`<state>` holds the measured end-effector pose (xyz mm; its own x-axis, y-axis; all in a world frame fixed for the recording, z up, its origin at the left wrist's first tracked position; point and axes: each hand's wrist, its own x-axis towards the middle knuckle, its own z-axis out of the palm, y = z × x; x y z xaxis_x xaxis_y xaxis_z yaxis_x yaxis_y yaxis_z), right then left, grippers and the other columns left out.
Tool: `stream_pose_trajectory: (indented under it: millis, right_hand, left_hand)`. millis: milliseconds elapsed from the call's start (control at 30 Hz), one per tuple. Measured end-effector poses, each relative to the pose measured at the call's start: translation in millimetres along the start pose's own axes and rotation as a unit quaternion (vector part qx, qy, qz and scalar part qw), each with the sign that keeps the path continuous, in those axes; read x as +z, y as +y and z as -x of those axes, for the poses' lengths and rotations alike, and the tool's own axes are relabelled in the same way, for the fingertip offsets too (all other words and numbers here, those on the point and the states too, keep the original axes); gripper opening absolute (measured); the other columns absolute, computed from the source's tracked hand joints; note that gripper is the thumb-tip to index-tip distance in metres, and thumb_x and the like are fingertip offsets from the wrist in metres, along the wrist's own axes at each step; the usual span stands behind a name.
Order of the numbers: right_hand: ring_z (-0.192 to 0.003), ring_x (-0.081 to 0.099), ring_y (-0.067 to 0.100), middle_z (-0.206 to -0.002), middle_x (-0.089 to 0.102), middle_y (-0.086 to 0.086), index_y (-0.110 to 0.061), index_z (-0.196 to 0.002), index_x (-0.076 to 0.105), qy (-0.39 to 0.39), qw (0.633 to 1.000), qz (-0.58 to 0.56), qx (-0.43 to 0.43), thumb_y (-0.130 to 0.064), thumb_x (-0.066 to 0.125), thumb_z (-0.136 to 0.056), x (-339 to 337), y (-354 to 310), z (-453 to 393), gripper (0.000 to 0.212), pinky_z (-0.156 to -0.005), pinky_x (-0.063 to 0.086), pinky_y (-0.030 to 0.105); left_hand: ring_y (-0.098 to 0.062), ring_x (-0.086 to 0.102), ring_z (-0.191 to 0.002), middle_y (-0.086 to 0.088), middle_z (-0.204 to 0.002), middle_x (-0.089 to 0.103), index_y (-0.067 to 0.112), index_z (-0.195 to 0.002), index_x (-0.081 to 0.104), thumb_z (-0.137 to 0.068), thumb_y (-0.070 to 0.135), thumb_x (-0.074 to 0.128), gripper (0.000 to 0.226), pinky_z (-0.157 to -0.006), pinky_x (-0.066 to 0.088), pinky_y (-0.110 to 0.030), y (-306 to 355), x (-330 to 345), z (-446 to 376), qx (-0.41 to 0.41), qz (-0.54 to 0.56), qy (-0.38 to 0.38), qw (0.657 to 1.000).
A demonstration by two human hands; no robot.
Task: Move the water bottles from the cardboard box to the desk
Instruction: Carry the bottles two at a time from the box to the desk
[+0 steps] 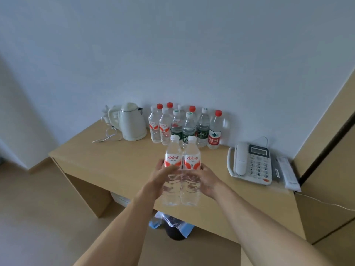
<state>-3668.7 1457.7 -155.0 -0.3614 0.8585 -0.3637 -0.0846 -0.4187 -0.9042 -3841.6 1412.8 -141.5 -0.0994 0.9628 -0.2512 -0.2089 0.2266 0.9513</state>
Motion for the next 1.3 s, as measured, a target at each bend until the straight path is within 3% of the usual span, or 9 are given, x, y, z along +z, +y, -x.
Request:
stream_pose_trajectory:
  millis: [133,367,467,600,733,900,1000,1133,1300]
  right_hand:
    - [-0.103,0.067,0.032,-0.123,0.068,0.020,-0.011,-0.129,0.059,0.002,1.000,0.005,-0.001,-0.018,0.090,-0.070,1,-19,-43,0.067,-0.080,0.049,0.046]
    - [-0.098,0.066,0.034,-0.118,0.070,0.024,-0.005,-0.127,0.059,0.050,0.999,-0.011,-0.004,-0.009,0.082,-0.079,-24,-37,-90,0.053,-0.071,0.048,0.038]
    - [-0.092,0.070,0.025,-0.110,0.075,0.011,-0.011,-0.125,0.060,0.065,0.998,0.010,-0.011,-0.011,0.086,-0.075,-41,-37,-97,0.055,-0.069,0.047,0.030]
    - [-0.103,0.071,0.010,-0.109,0.076,-0.005,-0.027,-0.124,0.061,0.098,0.992,0.062,-0.053,-0.015,0.091,-0.061,-63,-38,-107,0.071,-0.082,0.051,0.023]
    - [-0.098,0.071,0.002,-0.105,0.076,-0.012,-0.033,-0.119,0.059,0.146,0.982,0.103,-0.069,-0.020,0.092,-0.050,-77,-37,-111,0.078,-0.082,0.053,0.021]
    - [-0.091,0.071,-0.001,-0.104,0.076,-0.006,-0.024,-0.122,0.059,0.202,0.968,0.135,-0.066,0.004,0.089,-0.063,-85,-34,-117,0.072,-0.068,0.052,0.010]
    - [-0.096,0.071,0.006,-0.108,0.074,-0.005,-0.020,-0.122,0.059,0.237,0.956,0.160,-0.058,0.002,0.091,-0.062,-85,-35,-122,0.071,-0.071,0.052,0.013]
    - [-0.105,0.066,0.012,-0.106,0.071,-0.011,-0.027,-0.118,0.058,0.275,0.936,0.215,-0.046,-0.007,0.094,-0.059,-85,-34,-126,0.071,-0.090,0.052,0.031]
    - [-0.107,0.064,0.014,-0.109,0.071,-0.010,-0.024,-0.127,0.059,0.287,0.917,0.273,-0.039,-0.014,0.094,-0.061,-87,-35,-126,0.075,-0.097,0.051,0.036]
  left_hand:
    - [-0.040,0.069,-0.104,-0.018,-0.116,0.071,0.012,-0.129,0.053,-0.063,0.025,0.080,0.073,-0.091,0.054,-0.053,13,-9,-49,0.000,-0.011,0.009,1.000]
    - [-0.036,0.068,-0.104,-0.018,-0.116,0.071,0.016,-0.126,0.056,-0.062,0.013,0.086,0.071,-0.087,0.056,-0.046,19,1,-113,0.011,-0.024,-0.024,0.999]
    - [-0.031,0.070,-0.107,-0.016,-0.117,0.071,0.015,-0.128,0.053,-0.059,0.013,0.086,0.076,-0.083,0.056,-0.036,17,6,-132,0.013,-0.046,-0.064,0.997]
    - [-0.023,0.072,-0.104,-0.007,-0.114,0.074,0.018,-0.130,0.052,-0.064,0.000,0.088,0.077,-0.077,0.057,-0.024,15,11,-160,0.015,-0.087,-0.125,0.988]
    - [-0.019,0.071,-0.100,0.006,-0.103,0.074,0.028,-0.119,0.060,-0.049,0.020,0.092,0.078,-0.079,0.057,-0.028,16,18,-179,0.043,-0.158,-0.136,0.977]
    - [-0.013,0.065,-0.104,0.006,-0.106,0.072,0.029,-0.114,0.064,-0.051,0.023,0.093,0.070,-0.080,0.054,-0.026,18,21,-199,0.085,-0.239,-0.145,0.956]
    - [-0.013,0.064,-0.106,0.007,-0.110,0.071,0.030,-0.118,0.061,-0.058,0.017,0.096,0.070,-0.089,0.055,-0.035,18,21,-207,0.097,-0.276,-0.146,0.945]
    - [-0.015,0.064,-0.106,0.005,-0.111,0.070,0.023,-0.122,0.059,-0.062,0.016,0.095,0.070,-0.092,0.054,-0.040,14,25,-216,0.108,-0.316,-0.133,0.933]
    - [-0.008,0.065,-0.098,0.009,-0.107,0.070,0.025,-0.120,0.057,-0.064,0.019,0.094,0.067,-0.084,0.054,-0.034,10,33,-222,0.109,-0.329,-0.122,0.930]
